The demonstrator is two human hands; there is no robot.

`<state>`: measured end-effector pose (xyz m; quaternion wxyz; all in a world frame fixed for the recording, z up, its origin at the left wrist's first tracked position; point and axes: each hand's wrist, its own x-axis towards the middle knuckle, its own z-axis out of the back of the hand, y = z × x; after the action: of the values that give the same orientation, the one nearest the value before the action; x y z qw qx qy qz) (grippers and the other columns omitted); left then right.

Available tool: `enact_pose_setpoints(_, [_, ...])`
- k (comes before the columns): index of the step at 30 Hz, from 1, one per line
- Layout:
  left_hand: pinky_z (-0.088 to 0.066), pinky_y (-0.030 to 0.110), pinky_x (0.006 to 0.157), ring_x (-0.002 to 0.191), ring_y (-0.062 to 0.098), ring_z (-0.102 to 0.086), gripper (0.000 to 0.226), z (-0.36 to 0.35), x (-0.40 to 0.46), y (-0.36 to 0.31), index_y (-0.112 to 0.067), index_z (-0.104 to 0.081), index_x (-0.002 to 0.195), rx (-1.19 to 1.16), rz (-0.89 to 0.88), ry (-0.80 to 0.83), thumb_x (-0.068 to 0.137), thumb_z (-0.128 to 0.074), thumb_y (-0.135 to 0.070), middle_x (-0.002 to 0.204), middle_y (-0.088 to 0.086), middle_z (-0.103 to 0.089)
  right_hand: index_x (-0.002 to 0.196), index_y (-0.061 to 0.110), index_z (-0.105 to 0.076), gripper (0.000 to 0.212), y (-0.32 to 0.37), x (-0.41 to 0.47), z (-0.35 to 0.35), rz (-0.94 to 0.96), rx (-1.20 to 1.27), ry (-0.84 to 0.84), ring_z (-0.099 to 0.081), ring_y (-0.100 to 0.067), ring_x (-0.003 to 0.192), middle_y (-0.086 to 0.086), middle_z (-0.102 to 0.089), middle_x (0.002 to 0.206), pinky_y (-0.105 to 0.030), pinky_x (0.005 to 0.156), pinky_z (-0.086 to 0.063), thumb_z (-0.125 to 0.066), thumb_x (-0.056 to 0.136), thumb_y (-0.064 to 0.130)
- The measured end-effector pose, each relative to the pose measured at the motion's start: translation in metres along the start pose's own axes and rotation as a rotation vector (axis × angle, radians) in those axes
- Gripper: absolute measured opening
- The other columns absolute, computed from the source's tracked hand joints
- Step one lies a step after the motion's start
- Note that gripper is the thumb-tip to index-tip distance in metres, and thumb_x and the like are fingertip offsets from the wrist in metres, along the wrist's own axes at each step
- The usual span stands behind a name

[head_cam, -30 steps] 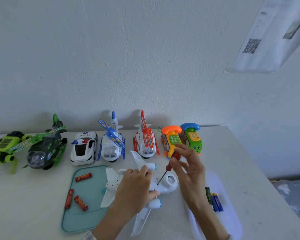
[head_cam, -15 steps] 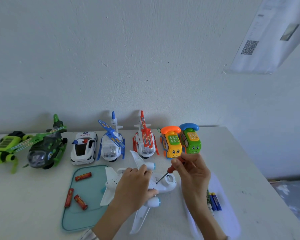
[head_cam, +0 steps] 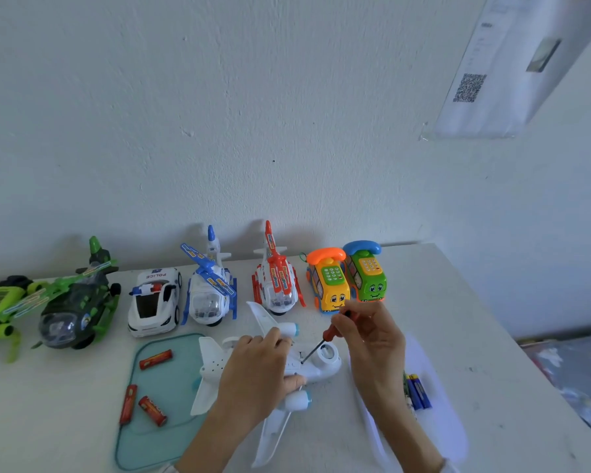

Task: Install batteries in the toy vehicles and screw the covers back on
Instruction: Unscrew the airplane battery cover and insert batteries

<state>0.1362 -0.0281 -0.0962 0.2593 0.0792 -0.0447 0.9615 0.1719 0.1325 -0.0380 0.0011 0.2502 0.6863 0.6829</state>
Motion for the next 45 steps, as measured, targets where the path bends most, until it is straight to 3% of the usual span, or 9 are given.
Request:
enact_pose_setpoints(4, [-0.044, 0.029, 0.066, 0.064, 0.014, -0.057, 0.056, 0.013, -0.002, -0.005, -0.02, -0.067, 0.103, -0.019, 0.022, 0.058, 0.075, -0.05, -0.066, 0.09, -0.006, -0.058, 0.097, 0.013, -0.064, 0.03, -0.003, 0.006, 0.009, -0.031, 0.048, 0.092, -0.068, -0.03, 0.075, -0.015, -0.065, 0.081, -0.026, 0.072, -0.052, -0.054, 0.086, -0.012])
enact_pose_setpoints(8, [-0.034, 0.029, 0.088, 0.096, 0.017, -0.054, 0.061, 0.02, -0.004, -0.006, -0.023, -0.044, 0.132, 0.034, 0.036, 0.069, 0.089, -0.039, -0.066, 0.121, -0.005, -0.048, 0.09, 0.026, -0.066, 0.031, -0.007, 0.009, 0.011, -0.064, 0.012, 0.016, -0.068, -0.034, 0.079, -0.008, -0.065, 0.087, -0.04, 0.073, -0.055, -0.082, 0.065, 0.035])
enact_pose_setpoints(10, [-0.034, 0.029, 0.09, 0.099, 0.016, -0.054, 0.062, 0.02, -0.003, -0.005, -0.024, -0.042, 0.134, 0.073, 0.049, 0.115, 0.089, -0.038, -0.066, 0.123, -0.006, -0.048, 0.083, 0.016, -0.061, 0.035, -0.009, 0.007, 0.011, -0.056, 0.046, -0.04, -0.066, -0.038, 0.063, -0.012, -0.064, 0.072, -0.045, 0.066, -0.052, -0.084, 0.063, 0.033])
enact_pose_setpoints(15, [-0.036, 0.03, 0.087, 0.096, 0.017, -0.057, 0.061, 0.014, -0.001, -0.003, -0.023, -0.048, 0.13, 0.071, 0.061, 0.125, 0.088, -0.041, -0.067, 0.115, -0.005, -0.051, 0.092, 0.003, -0.055, 0.028, -0.009, 0.012, 0.016, -0.084, 0.061, 0.021, -0.065, -0.037, 0.062, -0.018, -0.064, 0.08, -0.03, 0.065, -0.051, -0.051, 0.081, -0.023])
enact_pose_setpoints(21, [-0.034, 0.028, 0.091, 0.102, 0.014, -0.054, 0.062, 0.019, -0.001, -0.004, -0.026, -0.041, 0.135, 0.08, 0.044, 0.125, 0.09, -0.037, -0.068, 0.123, -0.008, -0.047, 0.089, 0.002, -0.057, 0.024, -0.01, 0.014, 0.014, -0.122, 0.068, -0.022, -0.067, -0.033, 0.06, -0.006, -0.064, 0.068, -0.027, 0.058, -0.05, -0.074, 0.073, 0.008])
enact_pose_setpoints(27, [-0.045, 0.029, 0.066, 0.065, 0.014, -0.06, 0.059, 0.017, -0.001, -0.005, -0.021, -0.069, 0.104, 0.044, 0.028, 0.162, 0.068, -0.068, -0.068, 0.089, -0.006, -0.059, 0.088, -0.001, -0.058, 0.01, -0.016, 0.016, 0.014, -0.1, -0.008, 0.008, -0.067, -0.03, 0.062, -0.019, -0.064, 0.073, -0.03, 0.061, -0.053, -0.059, 0.085, -0.011])
enact_pose_setpoints(32, [-0.033, 0.028, 0.092, 0.104, 0.014, -0.052, 0.06, 0.018, -0.003, -0.002, -0.027, -0.039, 0.137, 0.012, 0.04, 0.087, 0.091, -0.038, -0.065, 0.124, -0.008, -0.046, 0.103, 0.031, -0.05, 0.035, -0.028, 0.007, 0.013, -0.106, -0.227, 0.055, -0.059, -0.016, 0.06, 0.001, -0.057, 0.08, -0.024, 0.055, -0.044, -0.059, 0.09, 0.001])
enact_pose_setpoints(40, [-0.041, 0.029, 0.087, 0.093, 0.013, -0.059, 0.063, 0.016, -0.005, -0.004, -0.025, -0.053, 0.13, 0.006, 0.089, 0.107, 0.084, -0.05, -0.067, 0.114, -0.008, -0.055, 0.104, 0.045, -0.034, 0.052, -0.029, -0.002, -0.003, 0.074, -0.341, -0.067, -0.048, -0.014, 0.057, 0.011, -0.05, 0.084, -0.025, 0.054, -0.043, -0.06, 0.089, 0.002])
enact_pose_setpoints(45, [-0.031, 0.027, 0.097, 0.108, 0.012, -0.051, 0.064, 0.019, -0.003, -0.002, -0.027, -0.034, 0.141, -0.003, 0.053, 0.104, 0.091, -0.037, -0.066, 0.131, -0.01, -0.043, 0.103, 0.043, -0.035, 0.052, -0.031, -0.001, -0.004, 0.055, -0.327, -0.111, -0.046, -0.018, 0.056, 0.01, -0.049, 0.081, -0.026, 0.054, -0.042, -0.059, 0.089, -0.001])
